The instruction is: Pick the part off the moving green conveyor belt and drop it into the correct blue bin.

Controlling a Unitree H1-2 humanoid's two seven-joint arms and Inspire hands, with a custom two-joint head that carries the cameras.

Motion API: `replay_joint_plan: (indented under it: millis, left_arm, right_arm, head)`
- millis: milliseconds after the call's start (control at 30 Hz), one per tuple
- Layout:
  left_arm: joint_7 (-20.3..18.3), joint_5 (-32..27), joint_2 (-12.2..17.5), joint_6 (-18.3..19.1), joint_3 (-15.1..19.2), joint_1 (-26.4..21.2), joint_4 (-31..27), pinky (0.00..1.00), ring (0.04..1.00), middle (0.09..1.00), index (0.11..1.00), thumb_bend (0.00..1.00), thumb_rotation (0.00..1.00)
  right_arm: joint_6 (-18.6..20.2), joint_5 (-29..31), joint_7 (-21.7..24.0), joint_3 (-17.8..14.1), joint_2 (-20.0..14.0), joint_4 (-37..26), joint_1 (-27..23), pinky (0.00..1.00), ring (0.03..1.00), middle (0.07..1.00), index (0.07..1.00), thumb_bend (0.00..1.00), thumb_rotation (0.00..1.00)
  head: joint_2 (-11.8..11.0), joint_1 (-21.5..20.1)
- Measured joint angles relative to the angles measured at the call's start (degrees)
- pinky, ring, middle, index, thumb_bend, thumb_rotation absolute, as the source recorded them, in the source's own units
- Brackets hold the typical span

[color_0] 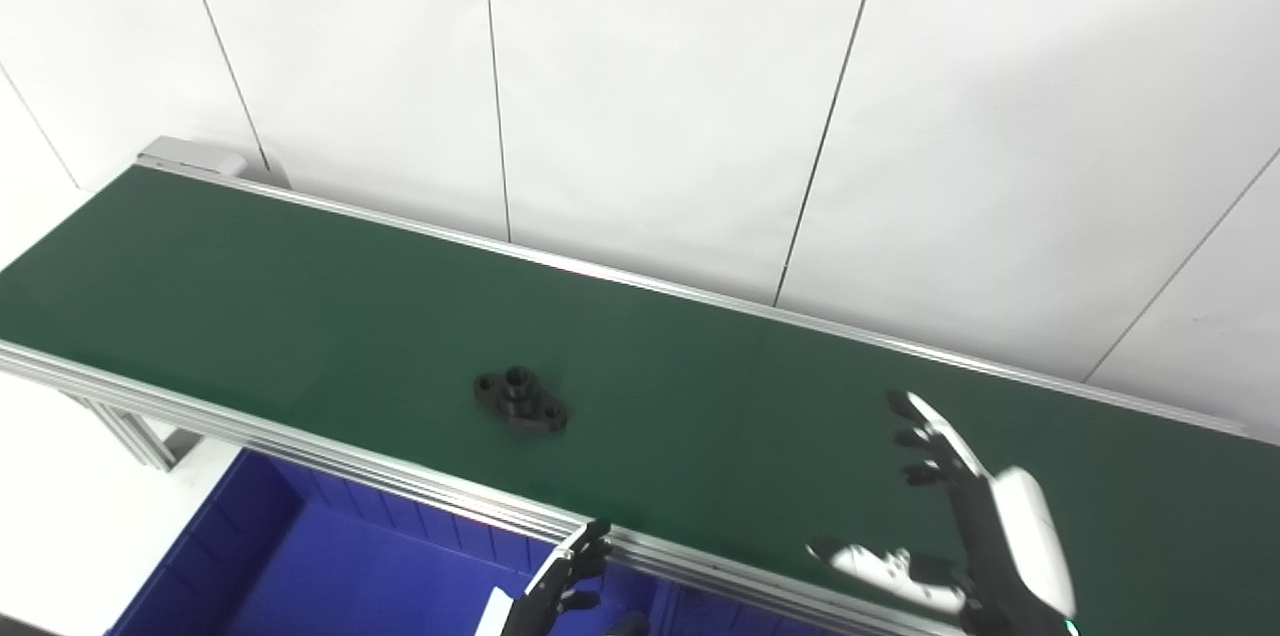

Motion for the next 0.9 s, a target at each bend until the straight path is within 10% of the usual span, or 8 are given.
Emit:
replay_joint_plan:
  millis: [900]
  left_arm:
    - [0.02,0.19,0.49,0.79,-1.13,0.43,-1.54,0.76,0.86,0.898,0.909,0.55,0.73]
  right_arm:
    - [9.6,-25.31,-3.16,19.23,5.39,28.25,-24.08,0.5,0.644,0.782,0.809,0.97,0.45]
  head:
    - [2.02,2.2]
